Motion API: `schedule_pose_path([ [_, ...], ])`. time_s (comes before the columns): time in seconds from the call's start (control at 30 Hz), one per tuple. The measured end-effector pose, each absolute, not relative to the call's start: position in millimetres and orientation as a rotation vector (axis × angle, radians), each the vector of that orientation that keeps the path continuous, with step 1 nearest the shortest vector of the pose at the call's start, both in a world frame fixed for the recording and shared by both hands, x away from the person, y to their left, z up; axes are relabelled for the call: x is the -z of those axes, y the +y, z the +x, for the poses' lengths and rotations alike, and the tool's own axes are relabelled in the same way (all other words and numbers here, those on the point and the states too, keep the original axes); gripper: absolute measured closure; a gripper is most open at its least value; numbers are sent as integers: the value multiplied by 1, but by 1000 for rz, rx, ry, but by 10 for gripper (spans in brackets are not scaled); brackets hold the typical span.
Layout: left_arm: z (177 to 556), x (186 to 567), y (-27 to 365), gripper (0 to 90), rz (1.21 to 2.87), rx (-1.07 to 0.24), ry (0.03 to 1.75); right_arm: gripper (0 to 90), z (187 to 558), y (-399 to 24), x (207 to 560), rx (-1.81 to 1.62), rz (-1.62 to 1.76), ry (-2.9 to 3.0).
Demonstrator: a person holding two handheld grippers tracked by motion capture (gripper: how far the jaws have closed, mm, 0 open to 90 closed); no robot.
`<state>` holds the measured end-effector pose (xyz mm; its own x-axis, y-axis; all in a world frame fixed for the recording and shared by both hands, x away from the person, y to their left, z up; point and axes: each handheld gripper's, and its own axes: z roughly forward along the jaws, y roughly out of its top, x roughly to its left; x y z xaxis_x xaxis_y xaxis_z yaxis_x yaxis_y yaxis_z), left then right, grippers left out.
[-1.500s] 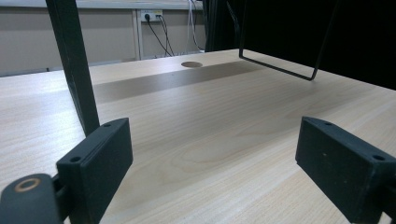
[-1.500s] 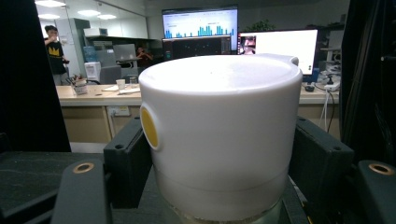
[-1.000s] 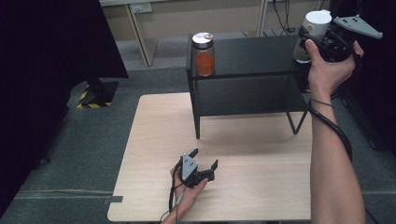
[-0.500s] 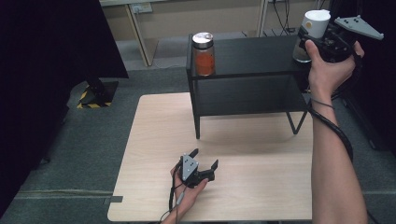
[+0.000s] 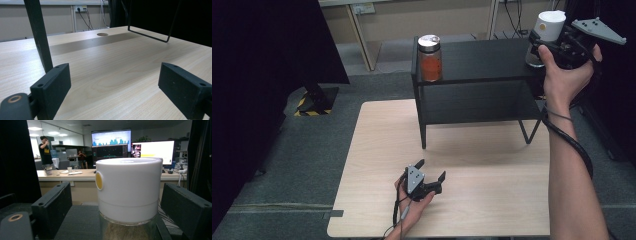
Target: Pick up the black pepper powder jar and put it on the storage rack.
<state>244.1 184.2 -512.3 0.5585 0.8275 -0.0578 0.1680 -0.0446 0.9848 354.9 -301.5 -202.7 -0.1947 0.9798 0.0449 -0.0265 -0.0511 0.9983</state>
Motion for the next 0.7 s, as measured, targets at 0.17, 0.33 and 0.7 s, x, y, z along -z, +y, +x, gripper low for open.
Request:
schedule_pose_path([
  [0.17, 244, 512, 184, 106, 1555, -663, 874, 89, 346, -302, 206, -1409, 1106, 1304],
  [0.33, 244, 512, 184, 105, 1556, -664, 874, 83, 337, -304, 212, -1415, 1090, 1301],
  [0.7, 244, 512, 184, 106, 1554, -668, 873, 76, 320, -307, 225, -1421, 1055, 1328],
])
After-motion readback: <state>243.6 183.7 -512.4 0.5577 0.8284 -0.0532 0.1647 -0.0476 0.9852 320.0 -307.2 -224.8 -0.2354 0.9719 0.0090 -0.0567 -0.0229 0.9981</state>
